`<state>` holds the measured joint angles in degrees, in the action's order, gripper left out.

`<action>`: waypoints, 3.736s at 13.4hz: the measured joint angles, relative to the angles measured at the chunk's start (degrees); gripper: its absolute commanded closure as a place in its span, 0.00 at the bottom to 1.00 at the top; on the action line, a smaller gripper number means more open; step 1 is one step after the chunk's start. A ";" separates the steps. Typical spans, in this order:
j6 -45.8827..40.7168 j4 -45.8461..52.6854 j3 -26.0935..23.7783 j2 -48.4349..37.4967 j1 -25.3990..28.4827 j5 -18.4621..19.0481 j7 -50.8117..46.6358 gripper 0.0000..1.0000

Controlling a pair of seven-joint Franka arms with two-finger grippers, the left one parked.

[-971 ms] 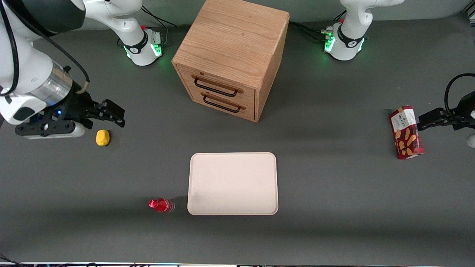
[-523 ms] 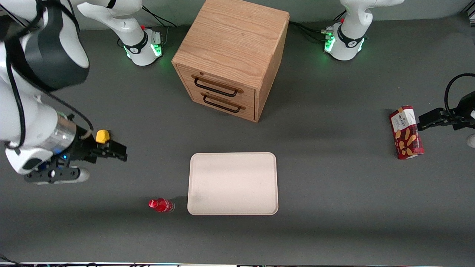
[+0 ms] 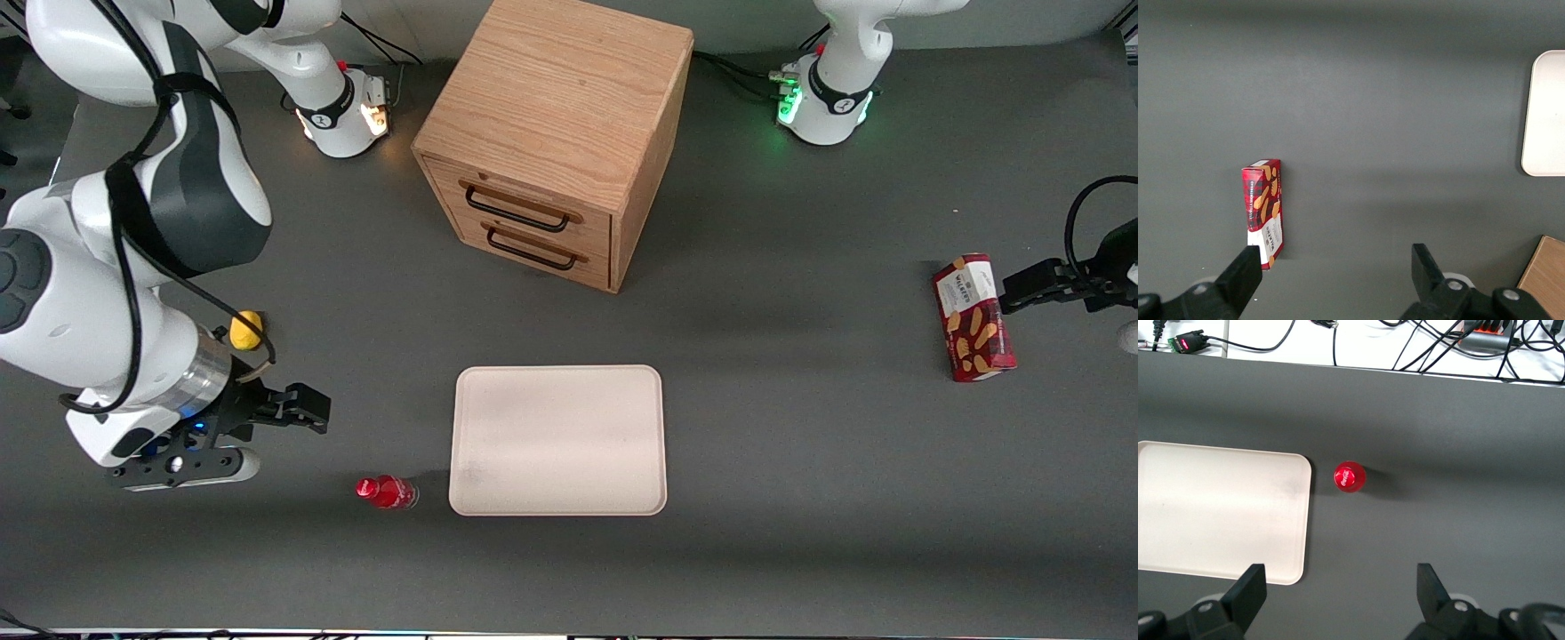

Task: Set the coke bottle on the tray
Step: 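Move the open right gripper down toward the red Coca-Cola bottle, then close the right gripper around the red bottle's body, then lift the held bottle and carry it toward the white tray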

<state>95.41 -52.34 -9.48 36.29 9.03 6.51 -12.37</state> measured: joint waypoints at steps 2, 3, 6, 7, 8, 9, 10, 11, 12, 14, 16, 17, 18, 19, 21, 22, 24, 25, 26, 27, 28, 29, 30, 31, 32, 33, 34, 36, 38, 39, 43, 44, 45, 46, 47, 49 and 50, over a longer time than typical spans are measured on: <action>0.20 -0.01 0.00 0.35 0.12 0.01 0.00 0.00; 0.52 -0.03 0.00 0.76 0.10 0.03 0.11 0.00; 3.46 -0.31 0.01 3.10 0.05 0.12 2.70 0.00; 5.05 -0.64 0.03 4.19 0.01 0.15 3.23 0.00; 6.75 -1.33 0.03 5.19 -0.04 0.18 3.53 0.00; 8.90 -2.50 0.05 5.87 -0.08 0.22 3.69 0.00; 11.74 -4.11 0.11 6.37 -0.10 0.29 3.76 0.00; 14.28 -5.75 0.17 6.70 -0.11 0.34 3.79 0.00; 16.33 -7.12 0.21 6.98 -0.12 0.38 3.80 0.00; 19.23 -8.54 0.33 7.74 -0.13 0.41 3.81 0.00; 21.09 -9.10 0.90 8.57 -0.17 0.47 3.83 0.00; 22.10 -9.26 1.21 9.06 -0.27 0.48 3.90 0.00; 23.25 -9.63 1.37 9.56 -0.41 0.48 3.99 0.00; 24.73 -10.27 1.47 10.00 -0.47 0.49 4.04 0.00; 27.54 -11.70 1.52 10.63 -0.46 0.49 4.06 0.00; 28.50 -12.32 1.52 10.77 -0.46 0.49 4.06 0.00; 29.64 -13.04 1.52 10.85 -0.46 0.49 4.06 0.00; 29.80 -13.08 1.53 10.94 -0.46 0.49 4.06 0.16; 29.91 -13.09 1.53 11.00 -0.46 0.49 4.06 0.41; 30.05 -13.10 1.53 11.02 -0.46 0.49 4.06 0.72; 30.12 -13.11 1.53 11.02 -0.46 0.49 4.06 0.97; 30.21 -13.11 1.53 11.02 -0.46 0.49 4.06 1.00; 30.27 -13.11 1.53 11.02 -0.46 0.49 4.06 1.00; 30.30 -13.11 1.53 11.02 -0.46 0.48 4.06 1.00; 30.35 -13.11 1.53 11.02 -0.46 0.49 4.06 1.00; 30.42 -13.10 1.55 11.02 -0.47 0.52 4.06 1.00; 30.43 -13.10 1.56 11.02 -0.46 0.52 4.06 1.00; 30.43 -13.10 1.56 11.02 -0.46 0.52 4.06 1.00; 29.95 -12.96 1.56 11.00 -0.46 0.52 4.06 1.00; 28.22 -12.69 1.56 10.81 -0.45 0.52 4.06 1.00; 13.58 -9.64 1.48 5.82 -0.43 0.52 4.06 1.00; 10.44 -9.34 1.42 3.55 -0.43 0.52 4.06 1.00; 7.69 -9.15 1.31 1.30 -0.42 0.52 4.06 1.00; 5.53 -9.11 1.21 -0.68 -0.41 0.51 4.06 1.00; 3.64 -9.11 1.11 -2.46 -0.40 0.51 4.06 1.00; 0.75 -9.12 1.02 -5.31 -0.40 0.51 4.06 1.00; -0.11 -9.15 1.01 -6.27 -0.40 0.51 4.06 1.00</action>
<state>95.30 -61.49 -8.47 30.02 8.63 7.02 -8.31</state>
